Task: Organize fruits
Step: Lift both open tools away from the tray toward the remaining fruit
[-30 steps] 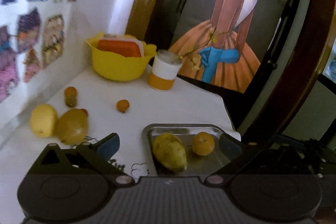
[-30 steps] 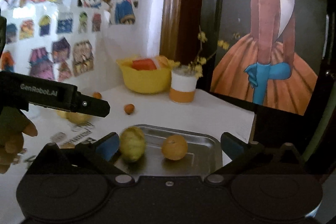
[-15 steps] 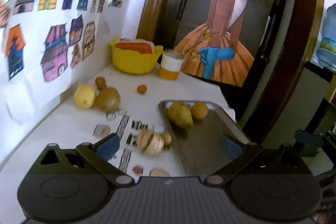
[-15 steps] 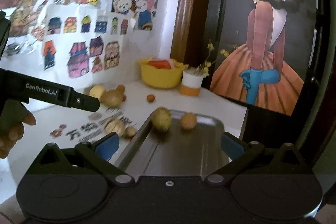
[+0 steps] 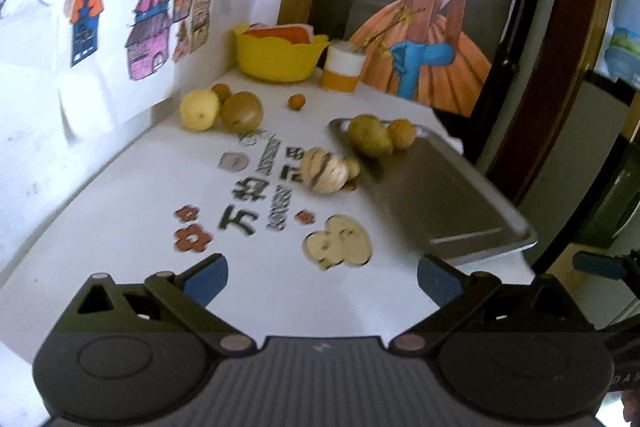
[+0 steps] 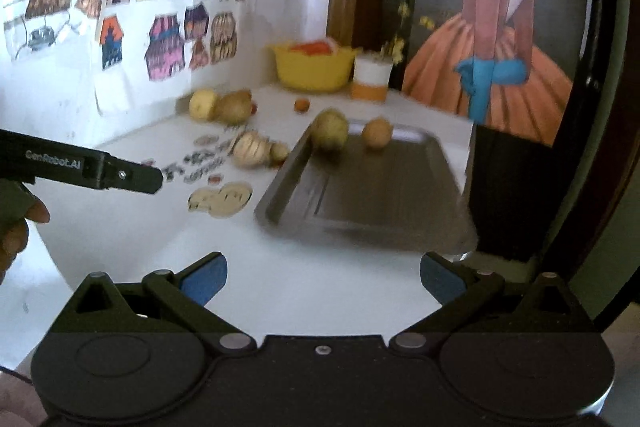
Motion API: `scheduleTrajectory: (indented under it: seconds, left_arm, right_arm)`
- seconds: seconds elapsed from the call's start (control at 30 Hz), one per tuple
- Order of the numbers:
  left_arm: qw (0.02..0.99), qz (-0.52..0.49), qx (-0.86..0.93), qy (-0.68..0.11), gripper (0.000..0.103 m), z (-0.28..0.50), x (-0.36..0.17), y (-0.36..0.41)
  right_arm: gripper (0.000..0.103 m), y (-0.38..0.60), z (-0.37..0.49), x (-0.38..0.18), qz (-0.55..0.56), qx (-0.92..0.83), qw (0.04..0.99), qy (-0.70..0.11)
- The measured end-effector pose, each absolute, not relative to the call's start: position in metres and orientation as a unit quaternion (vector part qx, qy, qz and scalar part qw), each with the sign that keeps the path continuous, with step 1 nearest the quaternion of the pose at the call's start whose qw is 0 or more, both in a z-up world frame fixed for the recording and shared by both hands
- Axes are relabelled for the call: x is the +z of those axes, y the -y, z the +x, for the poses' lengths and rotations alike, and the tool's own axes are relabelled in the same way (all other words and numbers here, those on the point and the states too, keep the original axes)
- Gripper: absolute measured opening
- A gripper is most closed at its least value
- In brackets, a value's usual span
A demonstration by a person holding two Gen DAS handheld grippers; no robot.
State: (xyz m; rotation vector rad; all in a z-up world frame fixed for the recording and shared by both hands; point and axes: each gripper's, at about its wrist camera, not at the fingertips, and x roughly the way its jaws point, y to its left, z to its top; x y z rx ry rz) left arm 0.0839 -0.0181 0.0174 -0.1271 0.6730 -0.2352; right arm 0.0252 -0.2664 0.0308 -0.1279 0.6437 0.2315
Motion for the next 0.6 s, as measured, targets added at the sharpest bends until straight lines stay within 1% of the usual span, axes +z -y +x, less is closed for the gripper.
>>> scheduleTrajectory:
  seconds: [0.33, 0.6]
  left_arm:
    - [0.933, -0.050, -0.083, -0.348, 0.102, 0.091, 0.010, -0.002]
    - [0.931, -0.059, -0.069, -0.353, 0.102, 0.114, 0.010, -0.009]
  right_arm:
    - [0.102, 0.245, 0.045, 0.026, -0.072, 0.148, 0.931, -0.326]
    - [0.102, 0.235, 0.077, 0.033, -0.079, 0.167, 0.938, -0.294]
